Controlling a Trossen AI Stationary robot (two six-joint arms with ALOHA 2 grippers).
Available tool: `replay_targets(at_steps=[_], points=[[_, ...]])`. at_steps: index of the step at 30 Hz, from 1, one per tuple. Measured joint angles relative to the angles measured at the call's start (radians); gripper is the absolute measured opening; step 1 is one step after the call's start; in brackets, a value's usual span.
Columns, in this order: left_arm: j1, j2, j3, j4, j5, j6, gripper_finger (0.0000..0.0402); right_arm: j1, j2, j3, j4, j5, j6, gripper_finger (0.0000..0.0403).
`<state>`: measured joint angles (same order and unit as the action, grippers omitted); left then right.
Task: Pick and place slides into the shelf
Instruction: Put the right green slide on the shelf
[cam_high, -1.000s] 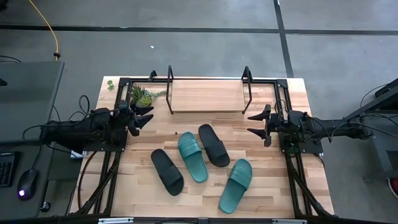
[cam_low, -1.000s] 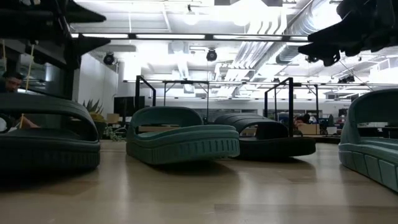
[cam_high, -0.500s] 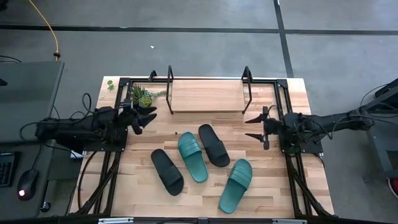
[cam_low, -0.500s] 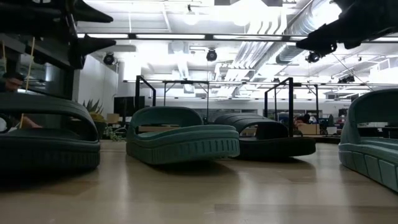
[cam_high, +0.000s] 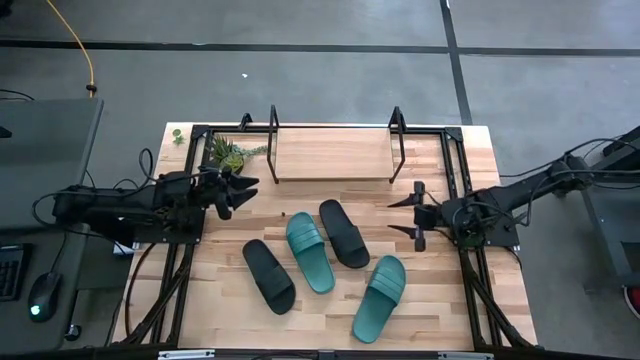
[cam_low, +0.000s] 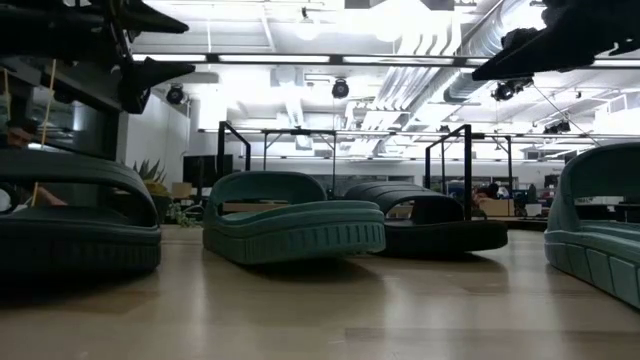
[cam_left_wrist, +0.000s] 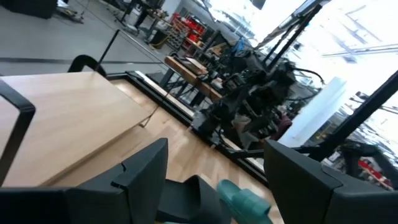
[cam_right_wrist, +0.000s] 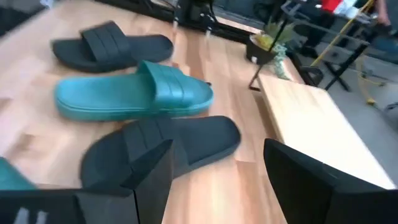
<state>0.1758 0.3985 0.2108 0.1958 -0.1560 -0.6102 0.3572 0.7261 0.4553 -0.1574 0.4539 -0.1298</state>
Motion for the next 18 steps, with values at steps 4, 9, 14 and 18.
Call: replay_targets(at_steps=[4, 9, 14, 18], points=[[0.0, 0.006, 0.0, 0.02, -0.008, 0.001, 0.0246, 0.018, 0.08, 0.048, 0.017, 0.061, -0.044, 0.0238], [0.0, 0.006, 0.0, 0.042, -0.009, 0.004, 0.0246, 0.018, 0.205, 0.08, 0.079, 0.097, -0.087, 0.0238], [0.0, 0.006, 0.0, 0.041, -0.009, 0.016, 0.0246, 0.019, 0.331, 0.137, 0.149, 0.119, -0.114, 0.0238], [0.001, 0.006, 0.0, 0.039, 0.009, 0.015, 0.0246, 0.045, 0.431, 0.196, 0.128, 0.156, -0.087, 0.0238]])
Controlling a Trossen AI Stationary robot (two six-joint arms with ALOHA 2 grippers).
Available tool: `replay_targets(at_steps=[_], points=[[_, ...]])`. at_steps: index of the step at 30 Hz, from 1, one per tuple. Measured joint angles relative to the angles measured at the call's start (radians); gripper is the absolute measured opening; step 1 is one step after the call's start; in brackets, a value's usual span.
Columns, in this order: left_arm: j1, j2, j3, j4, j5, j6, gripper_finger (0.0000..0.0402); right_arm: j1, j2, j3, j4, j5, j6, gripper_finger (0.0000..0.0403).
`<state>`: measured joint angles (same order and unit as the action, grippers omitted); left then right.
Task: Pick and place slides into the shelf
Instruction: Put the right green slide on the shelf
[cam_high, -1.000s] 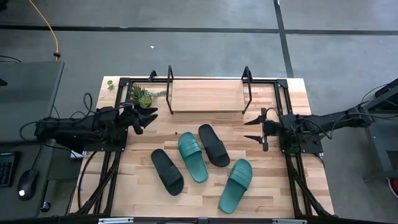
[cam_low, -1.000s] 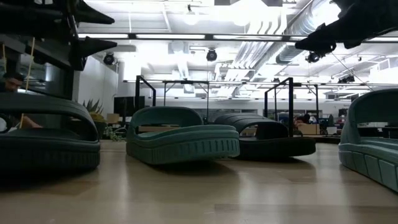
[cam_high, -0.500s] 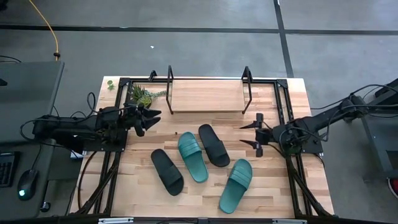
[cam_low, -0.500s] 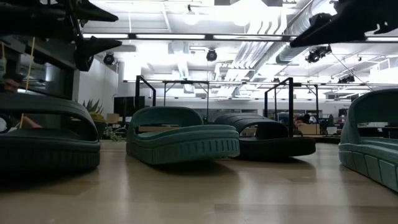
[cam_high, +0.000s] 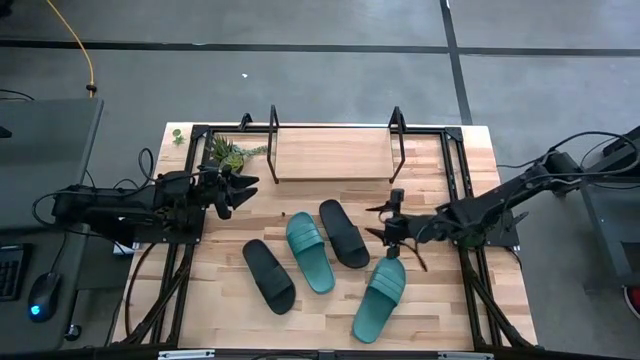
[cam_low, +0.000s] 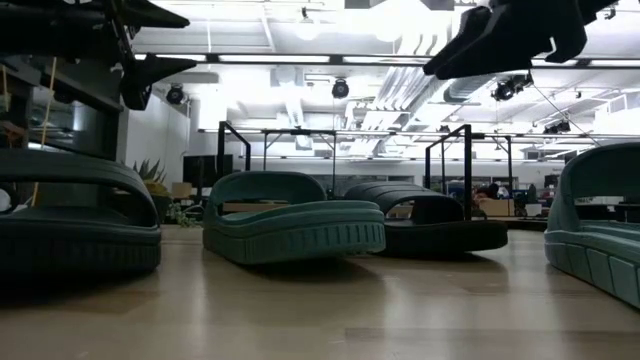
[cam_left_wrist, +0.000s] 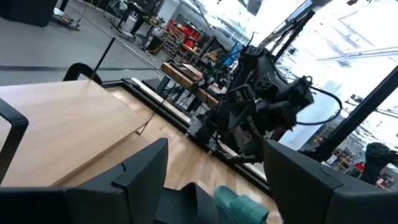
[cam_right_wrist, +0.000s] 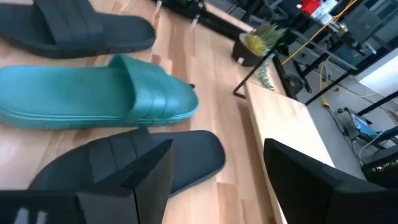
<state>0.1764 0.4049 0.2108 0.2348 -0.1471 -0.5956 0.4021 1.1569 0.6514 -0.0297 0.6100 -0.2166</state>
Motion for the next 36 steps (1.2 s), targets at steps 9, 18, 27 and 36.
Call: replay_targets(at_steps=[9, 18, 27, 36], points=[[0.0, 0.005, 0.0, -0.001, -0.003, 0.003, 0.0246, 0.077, 0.215, 0.113, -0.018, 0.172, -0.031, 0.0238], [0.0, 0.005, 0.0, 0.001, -0.03, 0.013, 0.0246, 0.084, 0.296, 0.174, -0.033, 0.159, -0.028, 0.0238], [0.0, 0.005, 0.0, 0.002, -0.03, 0.015, 0.0246, 0.084, 0.294, 0.22, -0.168, -0.05, 0.075, 0.0238], [0.0, 0.005, 0.0, 0.002, -0.03, 0.023, 0.0246, 0.088, 0.293, 0.324, -0.406, -0.121, 0.289, 0.0238]])
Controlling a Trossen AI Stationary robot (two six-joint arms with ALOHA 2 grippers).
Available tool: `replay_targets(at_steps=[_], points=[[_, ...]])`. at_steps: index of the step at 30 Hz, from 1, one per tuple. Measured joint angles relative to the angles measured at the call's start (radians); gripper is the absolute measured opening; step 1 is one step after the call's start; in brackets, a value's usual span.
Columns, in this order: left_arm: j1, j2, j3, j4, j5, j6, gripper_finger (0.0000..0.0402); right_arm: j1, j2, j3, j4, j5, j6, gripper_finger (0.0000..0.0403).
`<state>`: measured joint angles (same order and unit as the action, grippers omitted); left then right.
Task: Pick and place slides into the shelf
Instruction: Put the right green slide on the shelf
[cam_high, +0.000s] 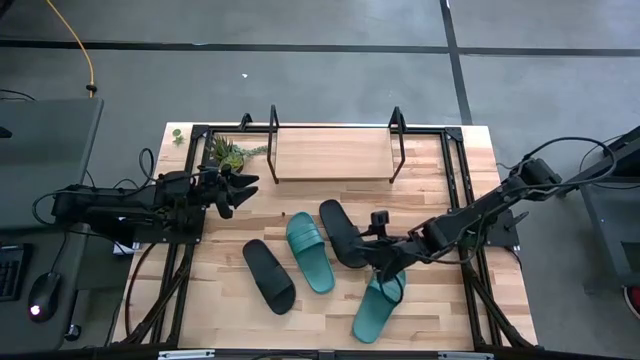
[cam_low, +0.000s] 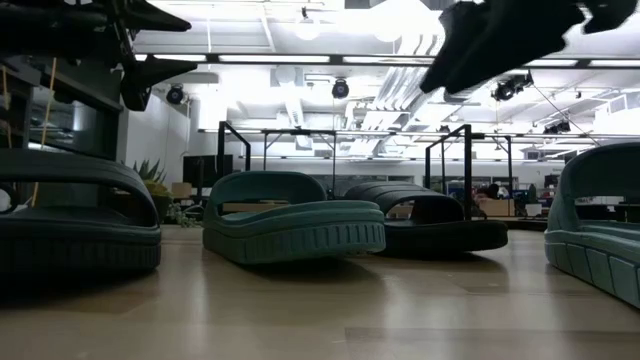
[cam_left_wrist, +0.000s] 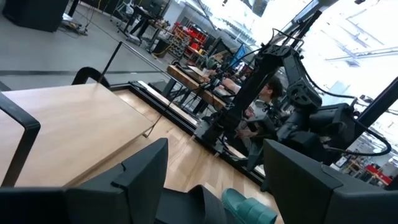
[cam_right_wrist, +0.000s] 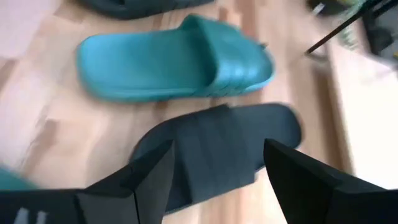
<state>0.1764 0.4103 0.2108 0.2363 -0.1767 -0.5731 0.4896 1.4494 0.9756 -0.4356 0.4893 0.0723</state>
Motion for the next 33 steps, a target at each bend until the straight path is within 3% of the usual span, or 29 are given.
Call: replay_targets(at_steps=[10, 19, 26, 29, 33], points=[[0.0, 0.0, 0.0, -0.008, 0.002, 0.031, 0.0246, -0.015, -0.023, 0.0, -0.117, -0.111, 0.083, 0.0238], [0.0, 0.0, 0.0, -0.008, 0.001, 0.047, 0.0246, -0.038, -0.255, -0.001, -0.328, -0.234, 0.253, 0.0238], [0.0, 0.0, 0.0, -0.008, 0.001, 0.05, 0.0246, 0.0, -0.424, -0.068, -0.293, -0.311, 0.404, 0.0238], [0.0, 0.0, 0.0, -0.008, 0.001, 0.05, 0.0246, 0.017, -0.474, -0.169, -0.242, -0.342, 0.482, 0.0238], [0.0, 0.0, 0.0, -0.008, 0.001, 0.05, 0.0246, 0.033, -0.524, -0.354, -0.032, -0.431, 0.567, 0.0238]])
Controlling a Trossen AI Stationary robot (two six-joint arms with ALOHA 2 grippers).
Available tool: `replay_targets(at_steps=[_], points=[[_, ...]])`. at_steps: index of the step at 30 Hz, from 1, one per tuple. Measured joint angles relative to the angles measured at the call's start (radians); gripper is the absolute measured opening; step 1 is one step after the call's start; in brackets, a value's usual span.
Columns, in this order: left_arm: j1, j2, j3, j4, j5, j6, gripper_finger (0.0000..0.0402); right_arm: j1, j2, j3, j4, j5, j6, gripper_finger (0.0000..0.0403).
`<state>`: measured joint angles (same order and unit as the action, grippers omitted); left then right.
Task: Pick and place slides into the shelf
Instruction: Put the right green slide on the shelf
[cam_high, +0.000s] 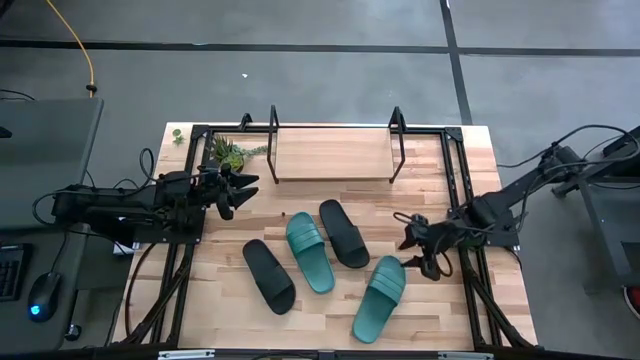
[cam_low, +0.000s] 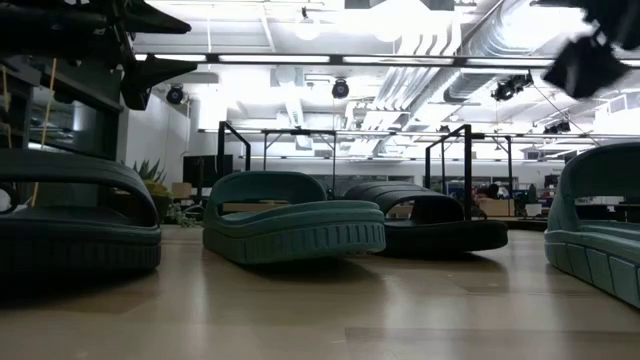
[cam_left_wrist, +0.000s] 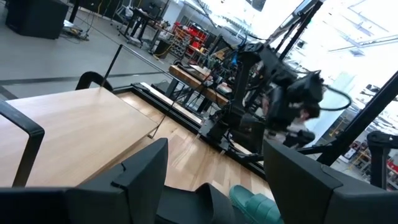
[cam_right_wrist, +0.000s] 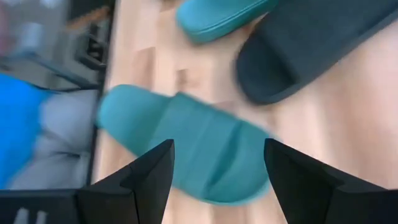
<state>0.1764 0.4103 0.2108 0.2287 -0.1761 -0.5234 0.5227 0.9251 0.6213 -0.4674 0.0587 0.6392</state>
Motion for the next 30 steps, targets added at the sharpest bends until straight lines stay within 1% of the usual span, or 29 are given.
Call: replay_targets(at_steps=[3, 5, 8, 14, 17, 22, 26, 30], points=[[0.0, 0.0, 0.0, 0.0, 0.0, 0.0, 0.0246, 0.003, -0.017, -0.113, 0.14, -0.061, 0.05, 0.0238], [0.0, 0.0, 0.0, 0.0, 0.0, 0.0, 0.0246, 0.003, -0.018, -0.162, 0.183, -0.07, 0.08, 0.0238], [0.0, 0.0, 0.0, 0.0, 0.0, 0.0, 0.0246, 0.003, -0.017, -0.2, 0.21, -0.067, 0.111, 0.0238], [0.0, 0.0, 0.0, 0.0, 0.0, -0.001, 0.0246, 0.003, -0.016, -0.247, 0.318, -0.07, 0.14, 0.0238], [0.0, 0.0, 0.0, 0.0, 0.0, 0.0, 0.0246, 0.011, -0.016, -0.252, 0.352, -0.094, 0.157, 0.0238], [0.0, 0.0, 0.0, 0.0, 0.0, 0.0, 0.0246, 0.036, -0.016, -0.252, 0.384, -0.092, 0.184, 0.0238], [0.0, 0.0, 0.0, 0.0, 0.0, 0.001, 0.0246, 0.071, -0.004, -0.252, 0.383, -0.046, 0.199, 0.0238], [0.0, 0.0, 0.0, 0.0, 0.0, 0.002, 0.0246, 0.11, 0.039, -0.252, 0.384, -0.004, 0.22, 0.0238]])
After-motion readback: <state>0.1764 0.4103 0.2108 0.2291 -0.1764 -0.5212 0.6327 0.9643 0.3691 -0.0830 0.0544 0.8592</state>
